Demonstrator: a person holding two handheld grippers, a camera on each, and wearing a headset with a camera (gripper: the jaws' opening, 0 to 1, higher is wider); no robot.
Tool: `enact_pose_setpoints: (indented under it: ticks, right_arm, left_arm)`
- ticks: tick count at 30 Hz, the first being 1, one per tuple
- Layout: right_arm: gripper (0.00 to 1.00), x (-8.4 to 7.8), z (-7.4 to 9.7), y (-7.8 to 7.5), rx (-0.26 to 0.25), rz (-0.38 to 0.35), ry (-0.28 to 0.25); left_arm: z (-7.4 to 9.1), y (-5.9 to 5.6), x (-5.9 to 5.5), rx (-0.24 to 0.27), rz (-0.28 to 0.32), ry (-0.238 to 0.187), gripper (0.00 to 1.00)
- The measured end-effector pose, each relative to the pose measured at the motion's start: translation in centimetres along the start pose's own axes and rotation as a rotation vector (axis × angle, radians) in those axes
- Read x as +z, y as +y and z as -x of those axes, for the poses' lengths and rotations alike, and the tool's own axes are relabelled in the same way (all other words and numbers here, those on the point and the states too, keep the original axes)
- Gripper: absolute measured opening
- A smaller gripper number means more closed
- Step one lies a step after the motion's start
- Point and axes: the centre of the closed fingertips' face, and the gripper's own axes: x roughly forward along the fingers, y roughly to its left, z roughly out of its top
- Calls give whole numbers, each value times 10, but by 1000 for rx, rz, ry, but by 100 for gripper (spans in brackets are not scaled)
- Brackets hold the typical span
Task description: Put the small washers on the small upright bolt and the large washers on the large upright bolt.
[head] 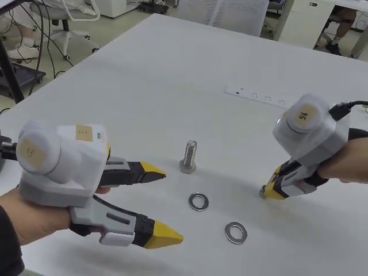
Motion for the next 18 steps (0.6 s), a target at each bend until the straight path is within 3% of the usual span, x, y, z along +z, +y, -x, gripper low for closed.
enact_pose_setpoints:
  ticks: [18]
  right_arm:
    - [16, -2, 1, 1, -4, 10, 8]
  left_arm:
    - [0, 0, 0, -4, -2, 1, 65]
